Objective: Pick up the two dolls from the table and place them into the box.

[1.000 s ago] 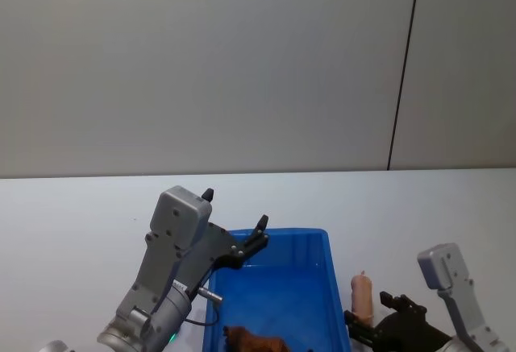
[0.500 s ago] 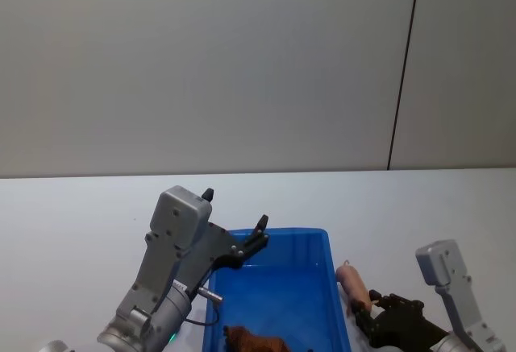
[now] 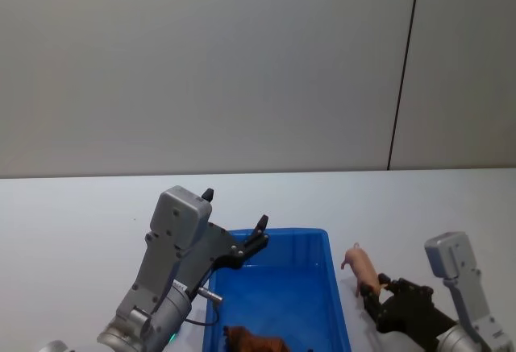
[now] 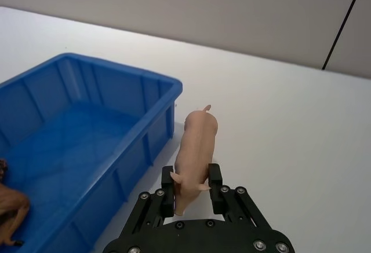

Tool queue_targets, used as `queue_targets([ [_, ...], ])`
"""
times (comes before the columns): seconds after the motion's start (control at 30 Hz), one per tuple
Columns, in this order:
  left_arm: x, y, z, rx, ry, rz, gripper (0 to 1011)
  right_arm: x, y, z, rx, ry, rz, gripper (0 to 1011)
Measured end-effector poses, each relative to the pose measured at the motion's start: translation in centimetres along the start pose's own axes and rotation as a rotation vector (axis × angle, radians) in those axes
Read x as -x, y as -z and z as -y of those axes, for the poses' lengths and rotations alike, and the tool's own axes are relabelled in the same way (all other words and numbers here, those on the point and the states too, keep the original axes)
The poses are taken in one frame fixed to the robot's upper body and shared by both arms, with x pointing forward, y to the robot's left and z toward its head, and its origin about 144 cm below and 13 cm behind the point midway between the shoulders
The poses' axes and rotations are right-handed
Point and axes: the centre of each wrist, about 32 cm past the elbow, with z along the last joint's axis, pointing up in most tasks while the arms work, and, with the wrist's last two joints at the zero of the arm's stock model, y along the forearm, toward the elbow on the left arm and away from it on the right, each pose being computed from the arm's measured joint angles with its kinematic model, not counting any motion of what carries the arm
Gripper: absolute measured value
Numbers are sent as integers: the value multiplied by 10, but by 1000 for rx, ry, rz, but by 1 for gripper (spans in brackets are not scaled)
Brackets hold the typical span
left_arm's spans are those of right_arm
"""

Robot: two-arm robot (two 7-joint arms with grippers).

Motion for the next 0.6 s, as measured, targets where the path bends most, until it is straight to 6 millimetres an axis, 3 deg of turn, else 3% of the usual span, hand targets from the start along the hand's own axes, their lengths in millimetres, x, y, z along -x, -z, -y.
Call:
queue_targets([
  [0.3,0,0,0,0,0,0,1002,0,-14,5,-85,13,53,333],
  [0.6,0,0,0,0,0,0,1002,1,-41,8,-180,-55,86,333],
])
